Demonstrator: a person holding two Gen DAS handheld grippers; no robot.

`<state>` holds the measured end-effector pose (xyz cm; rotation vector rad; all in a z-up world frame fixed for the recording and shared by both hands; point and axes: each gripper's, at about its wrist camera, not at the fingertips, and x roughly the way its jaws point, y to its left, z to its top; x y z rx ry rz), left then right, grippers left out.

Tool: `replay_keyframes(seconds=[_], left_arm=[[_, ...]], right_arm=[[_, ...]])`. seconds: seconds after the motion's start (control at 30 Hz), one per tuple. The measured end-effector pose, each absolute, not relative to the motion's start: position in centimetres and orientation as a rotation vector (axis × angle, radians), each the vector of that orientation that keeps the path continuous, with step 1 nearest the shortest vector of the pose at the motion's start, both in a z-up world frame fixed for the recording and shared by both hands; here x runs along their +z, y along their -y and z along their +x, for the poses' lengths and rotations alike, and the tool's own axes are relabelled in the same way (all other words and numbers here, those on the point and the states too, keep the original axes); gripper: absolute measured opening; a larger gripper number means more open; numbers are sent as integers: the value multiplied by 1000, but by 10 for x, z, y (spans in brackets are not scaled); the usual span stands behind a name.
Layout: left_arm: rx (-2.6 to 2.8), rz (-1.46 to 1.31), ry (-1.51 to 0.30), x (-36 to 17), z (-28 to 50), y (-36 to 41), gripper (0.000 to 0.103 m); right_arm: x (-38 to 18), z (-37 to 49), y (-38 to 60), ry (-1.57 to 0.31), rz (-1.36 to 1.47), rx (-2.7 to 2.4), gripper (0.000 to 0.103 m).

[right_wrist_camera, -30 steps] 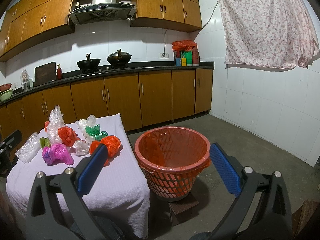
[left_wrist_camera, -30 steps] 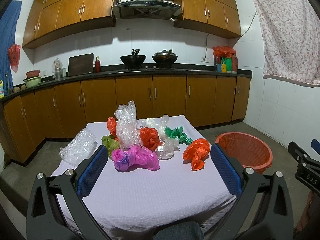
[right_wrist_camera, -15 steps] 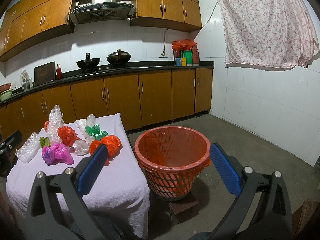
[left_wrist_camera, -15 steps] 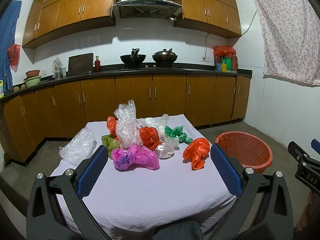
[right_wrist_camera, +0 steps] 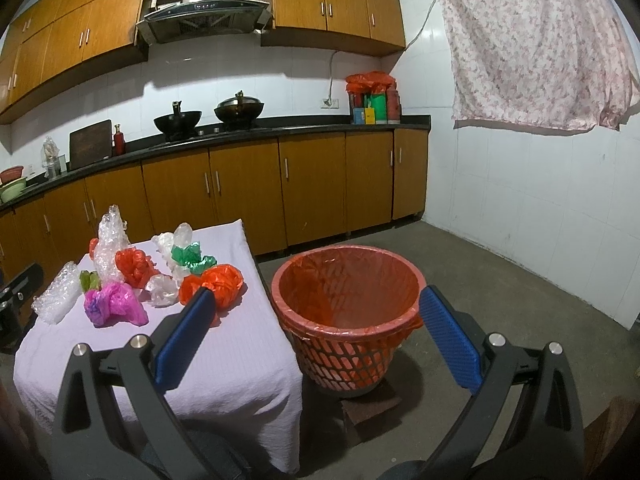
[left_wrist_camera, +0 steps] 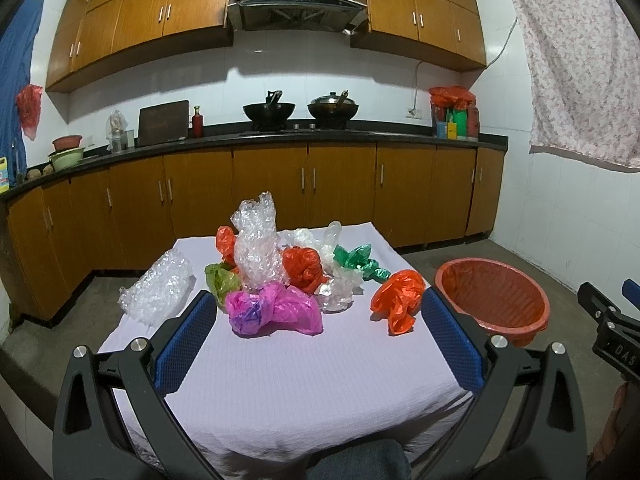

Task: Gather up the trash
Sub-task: 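Reach the left tool to the clear bubble wrap while the right tool reaches the orange bag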

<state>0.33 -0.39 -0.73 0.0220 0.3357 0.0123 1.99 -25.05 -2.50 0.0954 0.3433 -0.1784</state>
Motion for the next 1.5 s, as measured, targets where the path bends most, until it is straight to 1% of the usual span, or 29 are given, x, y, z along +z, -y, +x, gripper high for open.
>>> replay_keyframes(seconds=[0.43,0.8,0.93,1.17,1.47,1.5], left_arm=[[95,-42,-459,-29,21,-39,101],[359,-34,-559,-56,79,-153,101],[406,-38,-607,-69,114,-192,101],[430,-40,-706,-90,163,-224,101],[430,-93,-846,-117,201,-247,101],[426,-106,-858,-120,202,-249,101]], right_arm=[[-44,66,236,-452,125,-103,99],[-63,160,186,-575,176,-3,99],[-73,196,163,-612,165,-4,99],[-88,245,133,-663,128,-15,99],[-109,280,125,-733,136,-29,99],[-111,281,126,-739,137,-27,97]])
